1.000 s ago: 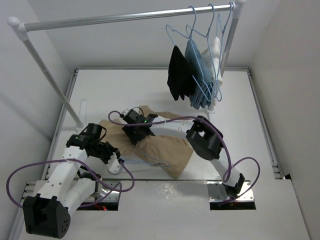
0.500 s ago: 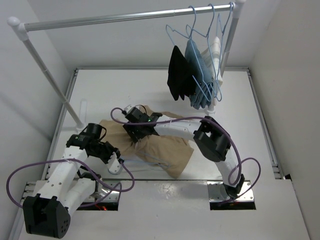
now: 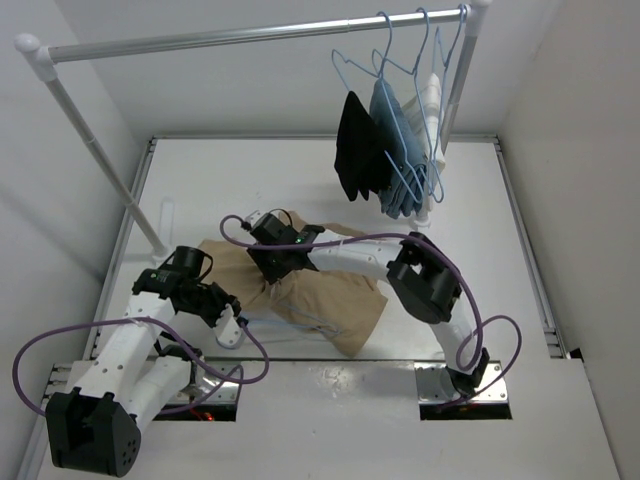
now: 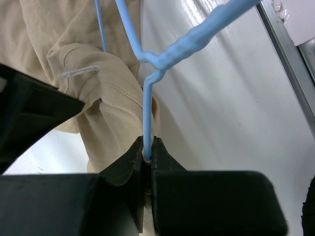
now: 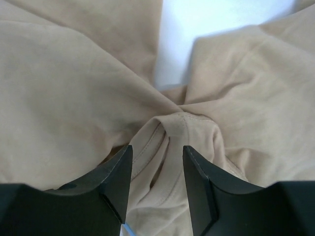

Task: Place the t-shirt on the hanger
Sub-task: Place tshirt on hanger

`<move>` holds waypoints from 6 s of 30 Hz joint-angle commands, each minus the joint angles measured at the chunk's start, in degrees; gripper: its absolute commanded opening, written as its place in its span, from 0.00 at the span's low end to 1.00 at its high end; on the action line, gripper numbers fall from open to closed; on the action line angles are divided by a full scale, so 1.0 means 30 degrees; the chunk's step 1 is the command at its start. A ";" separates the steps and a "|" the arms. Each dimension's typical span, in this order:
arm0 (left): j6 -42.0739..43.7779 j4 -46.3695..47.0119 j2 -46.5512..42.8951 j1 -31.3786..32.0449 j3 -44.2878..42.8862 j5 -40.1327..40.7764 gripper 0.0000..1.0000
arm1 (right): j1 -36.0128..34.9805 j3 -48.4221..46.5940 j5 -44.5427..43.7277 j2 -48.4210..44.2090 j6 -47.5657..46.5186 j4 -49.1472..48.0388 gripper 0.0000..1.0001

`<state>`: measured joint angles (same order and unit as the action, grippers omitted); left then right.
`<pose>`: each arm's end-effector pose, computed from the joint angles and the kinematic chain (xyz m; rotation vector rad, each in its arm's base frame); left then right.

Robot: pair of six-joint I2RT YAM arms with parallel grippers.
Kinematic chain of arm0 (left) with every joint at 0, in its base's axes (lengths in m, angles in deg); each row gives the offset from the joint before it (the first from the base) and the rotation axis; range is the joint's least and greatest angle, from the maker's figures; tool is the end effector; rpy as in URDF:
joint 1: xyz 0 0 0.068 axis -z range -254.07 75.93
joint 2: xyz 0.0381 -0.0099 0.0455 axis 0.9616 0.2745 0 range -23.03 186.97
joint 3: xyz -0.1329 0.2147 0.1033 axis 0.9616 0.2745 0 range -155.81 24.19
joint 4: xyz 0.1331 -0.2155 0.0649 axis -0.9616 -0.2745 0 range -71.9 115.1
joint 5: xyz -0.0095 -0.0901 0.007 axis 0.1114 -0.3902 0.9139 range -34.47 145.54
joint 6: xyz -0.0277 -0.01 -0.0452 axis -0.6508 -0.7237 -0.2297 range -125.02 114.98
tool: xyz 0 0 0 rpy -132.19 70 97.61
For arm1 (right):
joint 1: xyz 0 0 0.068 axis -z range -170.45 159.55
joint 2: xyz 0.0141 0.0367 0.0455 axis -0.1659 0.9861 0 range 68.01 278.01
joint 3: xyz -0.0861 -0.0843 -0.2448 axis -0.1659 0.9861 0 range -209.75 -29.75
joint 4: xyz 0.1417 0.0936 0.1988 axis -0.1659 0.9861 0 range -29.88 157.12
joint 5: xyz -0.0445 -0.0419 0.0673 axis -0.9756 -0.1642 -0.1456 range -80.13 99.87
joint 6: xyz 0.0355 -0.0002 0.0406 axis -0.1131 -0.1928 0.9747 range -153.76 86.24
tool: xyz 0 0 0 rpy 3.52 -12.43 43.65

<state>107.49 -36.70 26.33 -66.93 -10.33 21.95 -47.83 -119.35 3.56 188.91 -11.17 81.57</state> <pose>0.1208 -0.0350 0.2082 2.2316 1.1943 -0.2272 0.2526 0.3872 0.1769 -0.7144 2.4378 0.4428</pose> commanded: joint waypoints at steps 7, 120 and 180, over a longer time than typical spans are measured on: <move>0.0378 0.0122 -0.0195 0.0141 0.0082 -0.0554 0.00 | 0.0115 -0.0982 -0.1616 0.1653 0.0263 0.0496 0.35; -1.0107 0.3460 0.0245 -0.1060 -0.1266 -0.3189 0.00 | 0.3894 1.0350 -0.7505 -0.9828 0.6647 0.1343 0.00; -1.5560 0.5778 0.3204 0.3276 -0.4869 -0.3278 0.00 | 0.1638 0.4413 0.2948 -1.3992 -0.5359 0.5357 0.62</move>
<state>58.23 -18.62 37.06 -57.55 -22.15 15.72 -42.46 -101.21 9.22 146.79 -21.27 93.24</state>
